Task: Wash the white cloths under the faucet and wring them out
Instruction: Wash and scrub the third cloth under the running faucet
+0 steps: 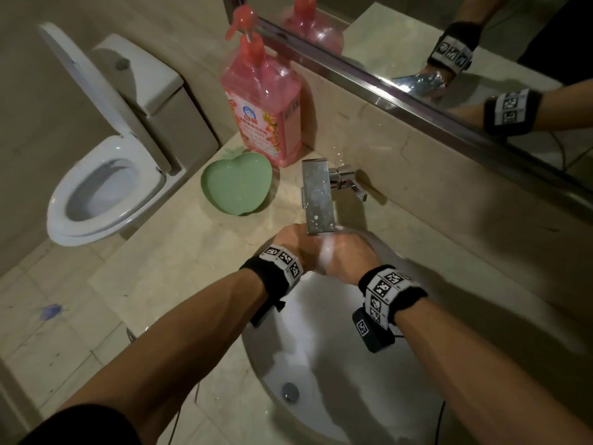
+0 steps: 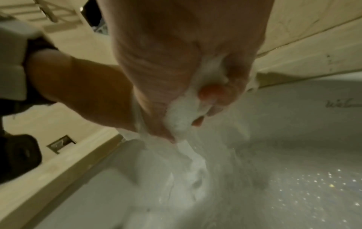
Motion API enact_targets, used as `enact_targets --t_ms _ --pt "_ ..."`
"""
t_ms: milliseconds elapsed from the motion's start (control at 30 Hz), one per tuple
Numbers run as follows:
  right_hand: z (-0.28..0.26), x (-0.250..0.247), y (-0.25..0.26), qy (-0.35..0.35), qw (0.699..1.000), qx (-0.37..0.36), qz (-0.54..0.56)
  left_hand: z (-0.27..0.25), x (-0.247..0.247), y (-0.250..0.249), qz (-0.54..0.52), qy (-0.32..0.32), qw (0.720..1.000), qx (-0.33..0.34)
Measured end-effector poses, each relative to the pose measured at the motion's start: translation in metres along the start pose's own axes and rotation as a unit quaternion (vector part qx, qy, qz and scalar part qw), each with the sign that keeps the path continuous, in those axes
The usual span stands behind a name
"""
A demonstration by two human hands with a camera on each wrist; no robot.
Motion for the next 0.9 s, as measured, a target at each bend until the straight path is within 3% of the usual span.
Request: enact_targets --t_ms 100,200,300,400,500,600,733,800,900 --pt "0.0 0.003 -0.002 -0.011 0.998 -0.034 -0.053 0.002 0.01 -0.008 0.01 0.02 0.999 0.033" --pt "0.004 0.008 -0.004 -0.003 0.992 -0.055 -0.112 0.005 0.015 -0.015 -0.015 0.044 0.999 0.024" --pt "0.008 0.013 -0.014 0.008 0.994 -0.031 -0.102 0.006 0.016 -0.016 -0.061 0.008 0.997 0.05" --pt "0.012 0.014 -0.026 0.023 0.998 0.048 0.034 0.004 0.01 -0.01 -0.05 0.058 0.996 0.054" --pt "0.013 0.012 -0.036 0.088 0.956 0.096 0.265 -0.005 0.004 0.0 -0.156 0.052 0.981 0.105" --pt "0.003 0.007 -0.039 0.071 0.893 0.12 0.429 -0.023 0.007 0.021 -0.388 0.094 0.917 0.011" --pt "-0.006 0.017 -0.03 -0.02 0.788 0.171 0.591 -0.041 0.007 0.023 -0.507 0.092 0.857 0.003" --pt "-0.011 0.026 -0.02 -0.014 0.765 0.188 0.616 -0.045 0.008 0.017 -0.584 0.065 0.808 -0.024" --pt "-0.018 0.035 -0.004 0.029 0.742 0.179 0.646 -0.049 0.011 0.009 -0.68 0.039 0.723 -0.116"
Point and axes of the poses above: each hand's wrist, its own z-axis towards the middle knuckle, its own x-axis out of the palm, y = z × x, the point moved 3 cm from there along z, towards the middle knuckle, and after that the axes turned 4 degrees about x, right-handed, at the moved point
